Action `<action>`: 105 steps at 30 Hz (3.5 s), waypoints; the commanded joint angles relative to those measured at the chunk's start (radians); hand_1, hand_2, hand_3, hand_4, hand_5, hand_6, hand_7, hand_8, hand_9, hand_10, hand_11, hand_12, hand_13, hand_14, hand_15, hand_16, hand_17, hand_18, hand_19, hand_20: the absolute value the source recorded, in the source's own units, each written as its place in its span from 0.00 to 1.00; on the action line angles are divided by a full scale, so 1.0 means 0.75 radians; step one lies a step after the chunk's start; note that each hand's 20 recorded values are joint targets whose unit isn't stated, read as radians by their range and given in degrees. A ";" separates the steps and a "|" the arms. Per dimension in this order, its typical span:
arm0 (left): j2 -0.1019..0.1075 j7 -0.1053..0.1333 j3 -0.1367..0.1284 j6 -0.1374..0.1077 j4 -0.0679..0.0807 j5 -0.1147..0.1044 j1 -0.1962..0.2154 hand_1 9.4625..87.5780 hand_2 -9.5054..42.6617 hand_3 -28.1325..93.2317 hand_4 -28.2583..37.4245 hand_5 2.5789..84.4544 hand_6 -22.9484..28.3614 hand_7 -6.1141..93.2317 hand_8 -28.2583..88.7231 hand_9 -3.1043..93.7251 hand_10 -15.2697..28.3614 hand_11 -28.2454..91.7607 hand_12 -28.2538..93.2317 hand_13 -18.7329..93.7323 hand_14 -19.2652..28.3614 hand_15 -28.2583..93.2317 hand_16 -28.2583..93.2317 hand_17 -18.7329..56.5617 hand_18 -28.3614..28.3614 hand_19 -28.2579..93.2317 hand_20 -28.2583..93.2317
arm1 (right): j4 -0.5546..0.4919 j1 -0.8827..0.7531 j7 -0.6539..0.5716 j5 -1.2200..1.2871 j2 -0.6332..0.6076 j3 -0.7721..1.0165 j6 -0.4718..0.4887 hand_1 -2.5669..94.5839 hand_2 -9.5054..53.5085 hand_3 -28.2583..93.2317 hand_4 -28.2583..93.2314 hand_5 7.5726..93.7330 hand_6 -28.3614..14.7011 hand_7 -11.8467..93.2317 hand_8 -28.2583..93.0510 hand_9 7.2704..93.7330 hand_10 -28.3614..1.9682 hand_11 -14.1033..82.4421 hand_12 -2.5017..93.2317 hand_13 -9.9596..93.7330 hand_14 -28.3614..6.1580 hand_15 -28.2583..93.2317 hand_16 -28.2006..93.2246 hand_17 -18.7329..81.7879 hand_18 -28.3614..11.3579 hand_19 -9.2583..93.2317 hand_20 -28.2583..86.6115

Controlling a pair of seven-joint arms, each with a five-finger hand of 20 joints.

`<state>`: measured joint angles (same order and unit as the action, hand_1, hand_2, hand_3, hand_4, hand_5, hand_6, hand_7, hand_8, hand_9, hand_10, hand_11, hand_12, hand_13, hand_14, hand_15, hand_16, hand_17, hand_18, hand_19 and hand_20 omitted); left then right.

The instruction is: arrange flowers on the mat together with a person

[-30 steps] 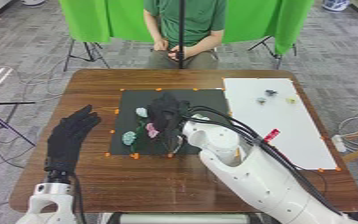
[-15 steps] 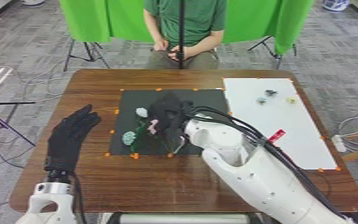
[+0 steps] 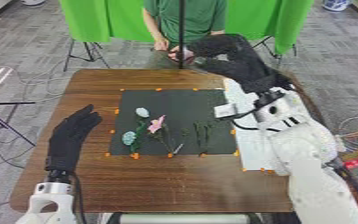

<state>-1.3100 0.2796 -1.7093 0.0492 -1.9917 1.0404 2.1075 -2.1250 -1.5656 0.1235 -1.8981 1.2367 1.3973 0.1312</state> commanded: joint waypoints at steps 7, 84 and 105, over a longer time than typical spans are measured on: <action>-0.027 -0.048 0.021 0.081 -0.003 0.093 0.012 0.12 0.12 0.81 0.01 0.52 0.54 0.18 0.20 0.48 0.65 0.37 0.36 0.47 0.79 0.36 0.27 0.30 0.76 0.32 0.37 | 0.045 -0.697 0.149 1.004 0.226 0.264 -0.126 0.10 0.21 0.88 0.09 0.39 0.69 0.20 0.17 0.42 0.52 0.20 0.18 0.40 0.49 0.30 0.40 0.38 0.33 0.17 0.49; -0.032 -0.042 0.027 0.072 0.010 0.064 -0.003 0.12 0.12 0.81 0.03 0.52 0.54 0.18 0.20 0.48 0.65 0.37 0.36 0.47 0.79 0.36 0.28 0.29 0.76 0.32 0.37 | 0.027 -0.725 0.160 1.007 0.225 0.220 -0.242 0.08 0.24 0.90 0.08 0.42 0.61 0.21 0.16 0.39 0.49 0.19 0.16 0.44 0.47 0.33 0.38 0.39 0.37 0.14 0.50; -0.038 -0.047 0.014 0.061 -0.007 0.068 0.018 0.12 0.12 0.81 0.04 0.52 0.54 0.18 0.20 0.47 0.65 0.37 0.36 0.47 0.79 0.36 0.28 0.29 0.76 0.32 0.37 | 0.126 -0.368 0.091 0.241 -0.098 0.353 -0.507 0.21 0.02 0.88 0.09 0.40 0.67 0.26 0.16 0.38 0.49 0.20 0.23 0.47 0.46 0.34 0.43 0.40 0.36 0.28 0.57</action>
<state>-1.3348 0.2506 -1.6947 0.0954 -1.9935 1.0936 2.1055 -2.0723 -2.0621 0.2628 -1.2855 1.3577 1.5883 -0.0794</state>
